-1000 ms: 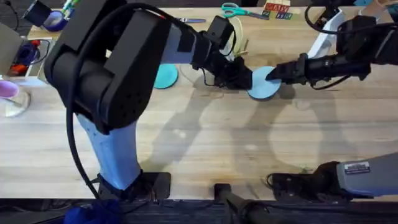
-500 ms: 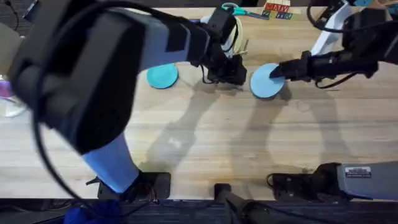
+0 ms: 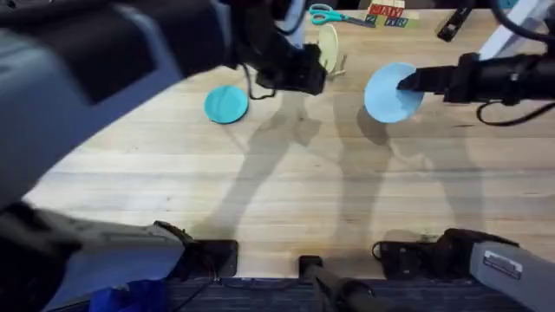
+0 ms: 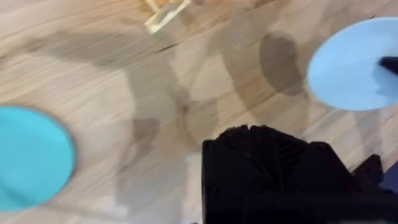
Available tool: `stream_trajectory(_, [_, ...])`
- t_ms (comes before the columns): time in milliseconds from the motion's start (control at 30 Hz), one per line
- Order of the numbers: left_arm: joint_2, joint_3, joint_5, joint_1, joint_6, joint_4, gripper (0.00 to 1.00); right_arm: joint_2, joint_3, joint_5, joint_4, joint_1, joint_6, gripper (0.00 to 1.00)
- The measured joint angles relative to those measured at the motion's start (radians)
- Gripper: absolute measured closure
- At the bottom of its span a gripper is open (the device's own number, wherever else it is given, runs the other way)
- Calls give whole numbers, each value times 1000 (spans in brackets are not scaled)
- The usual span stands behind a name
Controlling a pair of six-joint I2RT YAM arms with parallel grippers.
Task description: Pick up the plates from the table one by one and place each into a slot on the dish rack.
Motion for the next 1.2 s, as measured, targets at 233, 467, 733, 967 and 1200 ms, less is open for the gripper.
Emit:
stream_trajectory(233, [-150,0,-12,88,62,-143,961,-156,0,0,-24,0,-3,972])
stream_trajectory(467, [-261,0,-24,146,108,-192,960,-289,0,0,-25,0,-2,972])
stream_trajectory(733, [-343,11,-57,164,161,-264,962,-340,19,0,-39,0,2,973])
stream_trajectory(967, [-397,70,-128,164,250,-381,960,-340,95,0,-36,0,1,973])
stream_trajectory(1200, [-421,94,-200,164,294,-406,962,-340,133,0,-53,0,1,973])
